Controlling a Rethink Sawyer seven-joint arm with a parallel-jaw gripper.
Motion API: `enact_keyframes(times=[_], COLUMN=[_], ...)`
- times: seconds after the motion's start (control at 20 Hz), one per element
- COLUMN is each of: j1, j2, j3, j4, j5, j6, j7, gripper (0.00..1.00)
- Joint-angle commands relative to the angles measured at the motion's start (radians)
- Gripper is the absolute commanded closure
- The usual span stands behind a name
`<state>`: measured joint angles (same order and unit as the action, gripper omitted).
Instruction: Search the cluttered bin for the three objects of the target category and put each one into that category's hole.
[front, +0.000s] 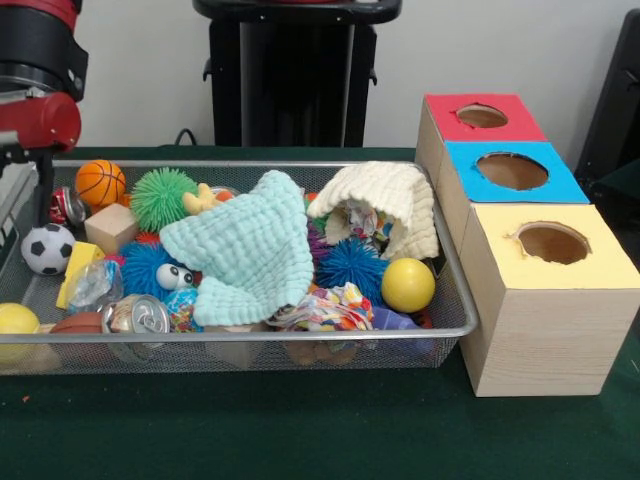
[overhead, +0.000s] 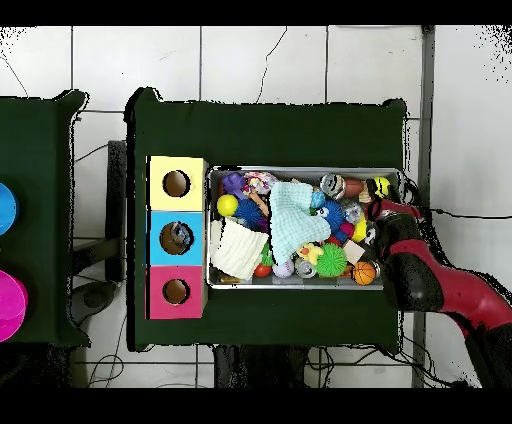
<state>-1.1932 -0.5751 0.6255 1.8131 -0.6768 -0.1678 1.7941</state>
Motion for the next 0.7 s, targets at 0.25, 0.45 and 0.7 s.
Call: enact_keyframes(times=[0.25,0.45,0.7], j1=[0.235,0.37,0.499], j2=[-0.049,-0.065,-0.063], j3=[-0.357,-0.515,-0.625], j4=[0.058,0.072,0.089], j5=[-0.138,-0.139,-0.119], j6=[0.002,-0.082,-0.135], j7=[0.018,0.02,0.032], gripper=[0.0,0.0,0.0])
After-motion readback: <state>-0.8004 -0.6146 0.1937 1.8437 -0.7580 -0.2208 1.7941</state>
